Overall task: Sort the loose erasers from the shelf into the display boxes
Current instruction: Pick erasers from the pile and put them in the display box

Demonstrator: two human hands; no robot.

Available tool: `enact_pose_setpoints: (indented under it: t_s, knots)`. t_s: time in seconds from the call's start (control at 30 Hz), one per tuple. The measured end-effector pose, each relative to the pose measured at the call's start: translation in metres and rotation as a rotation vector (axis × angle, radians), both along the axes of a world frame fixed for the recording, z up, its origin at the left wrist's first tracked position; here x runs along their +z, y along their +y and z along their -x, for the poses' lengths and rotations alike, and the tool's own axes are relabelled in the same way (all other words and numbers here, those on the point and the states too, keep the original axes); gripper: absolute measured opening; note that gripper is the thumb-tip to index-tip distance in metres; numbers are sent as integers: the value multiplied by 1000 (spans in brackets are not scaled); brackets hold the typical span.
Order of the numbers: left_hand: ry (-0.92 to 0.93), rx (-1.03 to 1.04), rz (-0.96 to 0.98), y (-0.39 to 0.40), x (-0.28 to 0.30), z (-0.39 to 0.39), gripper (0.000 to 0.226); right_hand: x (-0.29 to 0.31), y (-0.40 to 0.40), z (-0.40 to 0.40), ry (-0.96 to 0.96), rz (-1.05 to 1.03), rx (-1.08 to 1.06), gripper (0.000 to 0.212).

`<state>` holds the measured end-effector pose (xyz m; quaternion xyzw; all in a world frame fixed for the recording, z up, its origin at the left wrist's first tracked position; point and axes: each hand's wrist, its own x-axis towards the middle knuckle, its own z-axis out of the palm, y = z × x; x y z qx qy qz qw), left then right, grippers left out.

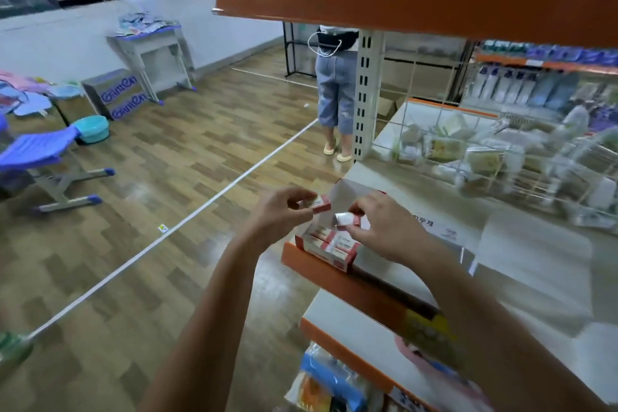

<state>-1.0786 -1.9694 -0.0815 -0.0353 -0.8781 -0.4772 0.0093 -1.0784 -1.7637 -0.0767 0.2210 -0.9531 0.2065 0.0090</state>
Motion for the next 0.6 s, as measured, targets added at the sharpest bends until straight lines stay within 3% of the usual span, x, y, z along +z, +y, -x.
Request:
enact_pose_setpoints:
  t_s: [0.27, 0.6]
  knots:
    - [-89, -216, -15, -22, -15, 58, 34, -12, -42, 28, -63, -231, -175, 24]
    - [-113, -440, -53, -32, -32, 87, 32, -26, -61, 30, -154, -254, -217, 19]
